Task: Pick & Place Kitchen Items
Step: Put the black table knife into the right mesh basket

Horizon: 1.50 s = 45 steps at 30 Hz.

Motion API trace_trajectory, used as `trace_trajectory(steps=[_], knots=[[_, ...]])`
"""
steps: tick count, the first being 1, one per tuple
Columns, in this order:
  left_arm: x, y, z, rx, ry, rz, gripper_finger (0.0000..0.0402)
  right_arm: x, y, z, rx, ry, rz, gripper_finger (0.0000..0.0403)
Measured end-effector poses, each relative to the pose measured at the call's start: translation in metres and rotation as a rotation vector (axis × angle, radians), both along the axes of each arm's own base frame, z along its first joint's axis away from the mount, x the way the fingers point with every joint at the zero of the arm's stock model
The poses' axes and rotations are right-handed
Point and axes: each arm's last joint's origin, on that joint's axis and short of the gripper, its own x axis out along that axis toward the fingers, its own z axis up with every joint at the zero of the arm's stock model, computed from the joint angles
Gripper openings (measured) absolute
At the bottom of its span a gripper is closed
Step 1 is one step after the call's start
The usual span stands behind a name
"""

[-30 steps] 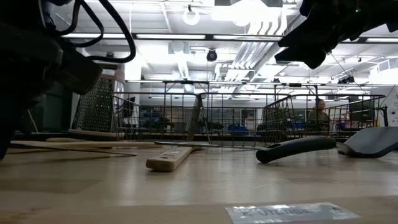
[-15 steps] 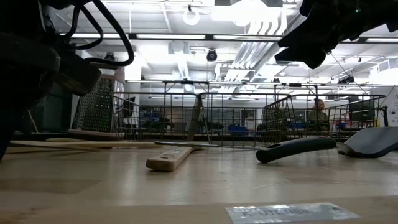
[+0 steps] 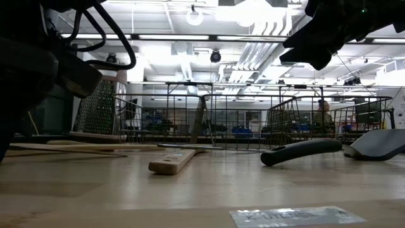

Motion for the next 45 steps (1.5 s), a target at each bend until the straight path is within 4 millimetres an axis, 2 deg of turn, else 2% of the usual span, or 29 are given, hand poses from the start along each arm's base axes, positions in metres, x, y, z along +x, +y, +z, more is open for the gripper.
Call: trace_trajectory(steps=[5,9,19,24,31,37,45], knots=[[0.001,-0.001,0.002,0.013,-0.008,-0.045,0.0033,0.000,0.000,0.000,0.000,0.000,0.000,0.0229],[0.009,-0.004,0.012,0.045,-0.050,-0.099,0.0033,0.000,0.000,0.000,0.000,0.000,0.000,0.0229],[0.037,-0.013,0.055,0.223,-0.305,-0.268,0.0033,0.000,0.000,0.000,0.000,0.000,0.000,0.0229],[0.051,-0.015,0.081,0.392,-0.446,-0.342,0.0033,0.000,0.000,0.000,0.000,0.000,0.000,0.0229],[0.070,-0.004,0.114,0.645,-0.565,-0.409,0.0033,0.000,0.000,0.000,0.000,0.000,0.000,0.0229],[0.094,0.018,0.130,0.807,-0.656,-0.479,0.0033,0.000,0.000,0.000,0.000,0.000,0.000,0.0229],[0.129,0.075,0.145,0.850,-0.775,-0.533,0.0033,0.000,0.000,0.001,-0.002,-0.006,0.001,0.0229]])
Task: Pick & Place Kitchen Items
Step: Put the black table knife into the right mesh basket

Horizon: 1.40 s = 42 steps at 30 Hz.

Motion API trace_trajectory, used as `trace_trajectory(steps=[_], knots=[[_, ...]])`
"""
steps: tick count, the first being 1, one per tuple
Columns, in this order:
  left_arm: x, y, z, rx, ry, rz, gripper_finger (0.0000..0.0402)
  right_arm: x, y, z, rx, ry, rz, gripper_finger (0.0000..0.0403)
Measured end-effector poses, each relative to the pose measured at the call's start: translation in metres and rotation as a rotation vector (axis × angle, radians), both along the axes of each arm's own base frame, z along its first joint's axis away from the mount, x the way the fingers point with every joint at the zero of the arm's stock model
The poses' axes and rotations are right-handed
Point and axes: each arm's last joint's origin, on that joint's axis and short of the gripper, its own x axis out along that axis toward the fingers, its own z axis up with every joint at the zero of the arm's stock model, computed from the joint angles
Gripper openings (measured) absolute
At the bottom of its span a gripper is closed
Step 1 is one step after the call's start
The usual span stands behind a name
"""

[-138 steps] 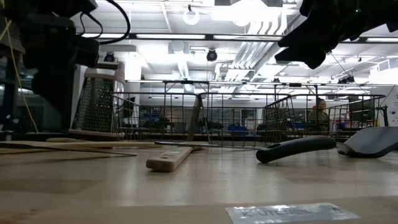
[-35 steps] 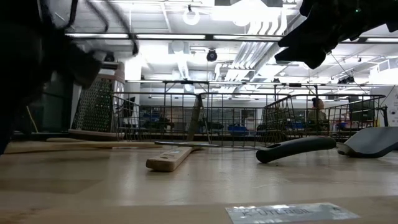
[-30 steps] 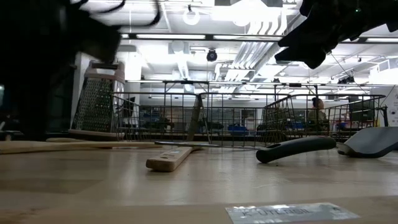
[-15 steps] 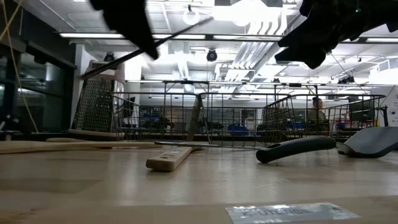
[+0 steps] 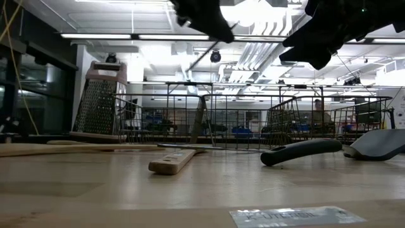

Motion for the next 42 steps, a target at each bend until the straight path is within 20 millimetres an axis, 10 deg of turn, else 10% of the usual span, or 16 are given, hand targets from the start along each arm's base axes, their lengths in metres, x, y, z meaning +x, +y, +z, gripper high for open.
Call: trace_trajectory(steps=[17,42], knots=[[0.027,0.073,0.032,-0.088,-0.323,-0.260,0.0033,0.001,0.001,0.001,0.013,-0.014,0.024,0.0229],[0.029,0.076,0.043,-0.048,-0.429,-0.364,0.0033,0.050,0.004,0.003,-0.182,-0.315,-0.025,0.0229]])
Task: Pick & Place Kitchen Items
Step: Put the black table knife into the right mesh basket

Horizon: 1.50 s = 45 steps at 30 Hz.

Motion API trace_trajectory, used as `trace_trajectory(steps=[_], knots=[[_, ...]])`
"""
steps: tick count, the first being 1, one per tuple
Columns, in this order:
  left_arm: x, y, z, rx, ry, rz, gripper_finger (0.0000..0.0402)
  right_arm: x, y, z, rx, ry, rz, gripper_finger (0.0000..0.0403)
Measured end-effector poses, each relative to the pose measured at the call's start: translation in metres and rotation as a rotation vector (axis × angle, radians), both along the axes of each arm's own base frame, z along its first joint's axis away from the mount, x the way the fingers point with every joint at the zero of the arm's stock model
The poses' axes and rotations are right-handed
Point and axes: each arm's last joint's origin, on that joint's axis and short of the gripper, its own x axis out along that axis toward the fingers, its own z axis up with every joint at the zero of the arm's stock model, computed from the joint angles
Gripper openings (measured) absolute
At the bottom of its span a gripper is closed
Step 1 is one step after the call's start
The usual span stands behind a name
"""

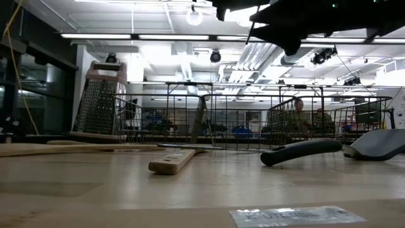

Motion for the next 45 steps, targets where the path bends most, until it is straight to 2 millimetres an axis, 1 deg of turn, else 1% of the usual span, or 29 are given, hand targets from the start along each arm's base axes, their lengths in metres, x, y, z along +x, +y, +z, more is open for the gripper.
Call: trace_trajectory(steps=[7,10,13,20,21,33,35,40,42,45], knots=[[0.0000,0.0000,-0.0001,0.000,0.001,0.000,0.0033,0.0092,-0.0006,-0.0060,-0.033,-0.029,-0.008,0.0228],[0.0000,0.0000,-0.0001,0.000,0.001,0.000,0.0033,0.0106,-0.0015,-0.0060,-0.038,-0.043,-0.013,0.0211],[0.0000,0.0000,-0.0002,0.000,0.002,0.000,0.0033,0.0109,-0.0029,-0.0052,-0.042,-0.053,-0.003,0.0176],[-0.0001,0.0003,-0.0004,-0.004,0.004,0.005,0.0033,0.0115,-0.0071,-0.0062,-0.047,-0.043,0.013,0.0067],[-0.0001,0.0005,-0.0006,-0.009,0.005,0.008,0.0033,0.0115,-0.0071,-0.0064,-0.052,-0.040,0.012,0.0060],[-0.0001,0.0003,-0.0010,-0.015,0.009,-0.003,0.0034,0.0115,-0.0069,-0.0064,-0.061,-0.038,0.011,0.0060],[-0.0001,0.0002,-0.0010,-0.018,0.009,-0.005,0.0050,0.0115,-0.0068,-0.0063,-0.059,-0.040,0.014,0.0060],[-0.0002,-0.0002,-0.0013,-0.019,0.013,-0.015,0.0107,0.0114,-0.0074,-0.0064,-0.037,-0.043,-0.009,0.0060],[-0.0002,-0.0002,-0.0017,-0.019,0.016,-0.014,0.0119,0.0113,-0.0078,-0.0064,-0.036,-0.042,-0.018,0.0060],[-0.0004,-0.0001,-0.0027,-0.019,0.027,-0.012,0.0125,0.0113,-0.0080,-0.0073,-0.029,-0.034,-0.032,0.0060]])
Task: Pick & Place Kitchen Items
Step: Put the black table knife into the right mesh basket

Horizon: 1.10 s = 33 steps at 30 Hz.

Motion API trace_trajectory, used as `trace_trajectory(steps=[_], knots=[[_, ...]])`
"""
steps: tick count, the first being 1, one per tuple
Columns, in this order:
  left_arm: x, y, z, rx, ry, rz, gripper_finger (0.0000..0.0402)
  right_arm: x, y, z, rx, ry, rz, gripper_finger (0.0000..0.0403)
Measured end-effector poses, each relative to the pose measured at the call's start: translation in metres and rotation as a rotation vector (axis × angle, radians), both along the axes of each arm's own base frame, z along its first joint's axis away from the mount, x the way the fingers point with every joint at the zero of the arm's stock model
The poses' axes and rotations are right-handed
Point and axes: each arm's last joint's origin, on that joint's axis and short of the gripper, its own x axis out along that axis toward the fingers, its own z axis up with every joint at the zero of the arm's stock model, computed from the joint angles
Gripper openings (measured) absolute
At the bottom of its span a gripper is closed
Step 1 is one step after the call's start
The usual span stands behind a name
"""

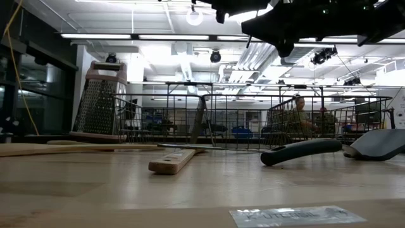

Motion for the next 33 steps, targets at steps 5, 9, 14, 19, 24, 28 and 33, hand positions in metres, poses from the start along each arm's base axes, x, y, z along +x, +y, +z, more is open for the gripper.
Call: trace_trajectory(steps=[5,9,14,19,24,28,33], knots=[[-0.002,0.001,-0.002,0.010,0.037,0.045,0.0127,0.000,-0.001,-0.003,0.025,0.028,-0.033,0.0060],[-0.008,0.002,0.000,0.019,0.072,0.084,0.0128,0.000,-0.001,-0.005,0.046,0.041,-0.046,0.0047],[-0.018,0.002,0.008,0.028,0.100,0.098,0.0129,-0.001,-0.002,-0.006,0.049,0.050,-0.058,0.0004],[-0.021,0.002,0.011,0.028,0.103,0.095,0.0129,-0.001,-0.003,-0.006,0.059,0.055,-0.085,0.0004],[-0.034,0.004,0.013,0.045,0.189,0.143,0.0129,-0.003,-0.004,-0.009,0.089,0.083,-0.125,0.0004],[-0.051,0.006,0.016,0.047,0.286,0.224,0.0129,-0.008,-0.005,-0.006,0.108,0.098,-0.161,0.0004],[-0.070,0.007,0.015,0.003,0.415,0.270,0.0129,-0.021,-0.010,0.004,0.125,0.100,-0.250,0.0004]])
